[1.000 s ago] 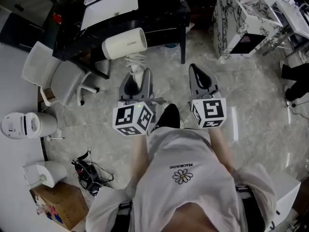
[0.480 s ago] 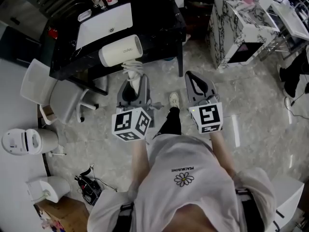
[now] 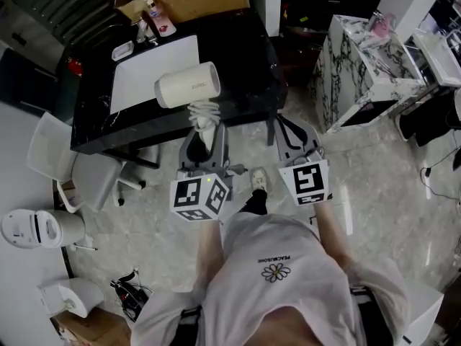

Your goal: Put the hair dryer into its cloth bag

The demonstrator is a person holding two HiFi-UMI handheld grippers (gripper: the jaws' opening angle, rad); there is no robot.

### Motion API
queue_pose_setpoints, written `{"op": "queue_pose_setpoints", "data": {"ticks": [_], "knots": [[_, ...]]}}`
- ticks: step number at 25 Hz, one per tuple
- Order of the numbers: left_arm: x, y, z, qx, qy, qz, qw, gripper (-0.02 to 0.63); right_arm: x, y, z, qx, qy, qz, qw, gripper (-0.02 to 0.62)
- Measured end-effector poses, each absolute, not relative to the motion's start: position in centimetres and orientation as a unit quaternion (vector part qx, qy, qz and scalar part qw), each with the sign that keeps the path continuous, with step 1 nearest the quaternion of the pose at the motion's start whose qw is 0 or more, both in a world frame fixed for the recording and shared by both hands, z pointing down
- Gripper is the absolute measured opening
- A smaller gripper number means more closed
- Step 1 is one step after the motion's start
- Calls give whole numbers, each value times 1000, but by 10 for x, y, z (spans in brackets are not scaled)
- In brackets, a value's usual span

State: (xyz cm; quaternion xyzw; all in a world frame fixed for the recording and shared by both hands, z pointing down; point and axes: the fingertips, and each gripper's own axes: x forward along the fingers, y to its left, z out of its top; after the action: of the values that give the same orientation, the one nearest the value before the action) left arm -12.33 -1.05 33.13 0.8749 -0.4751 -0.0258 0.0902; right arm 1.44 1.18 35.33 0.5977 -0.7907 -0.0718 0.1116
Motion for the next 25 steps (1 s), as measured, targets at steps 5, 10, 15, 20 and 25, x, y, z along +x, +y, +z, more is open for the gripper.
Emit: {"op": "queue_pose_setpoints", "data": {"ticks": [5, 10, 15, 20, 25], "knots": [[-117, -80, 315, 873, -479, -44, 88, 172, 23, -71, 339, 588, -798, -79, 102, 14], [-113, -139, 304, 868, -488, -44, 79, 172, 25, -134, 337, 571, -810, -80, 108, 14], [-115, -171, 302, 859, -504, -39, 75, 172, 19, -173, 335, 545, -822, -101, 128, 14], [-115, -188, 309, 844, -529, -26, 86, 172, 27, -201, 333, 534, -832, -87, 122, 14], [-108, -195, 307, 826, -558, -22, 80, 172, 31, -217, 332, 501, -853, -78, 122, 14]]}}
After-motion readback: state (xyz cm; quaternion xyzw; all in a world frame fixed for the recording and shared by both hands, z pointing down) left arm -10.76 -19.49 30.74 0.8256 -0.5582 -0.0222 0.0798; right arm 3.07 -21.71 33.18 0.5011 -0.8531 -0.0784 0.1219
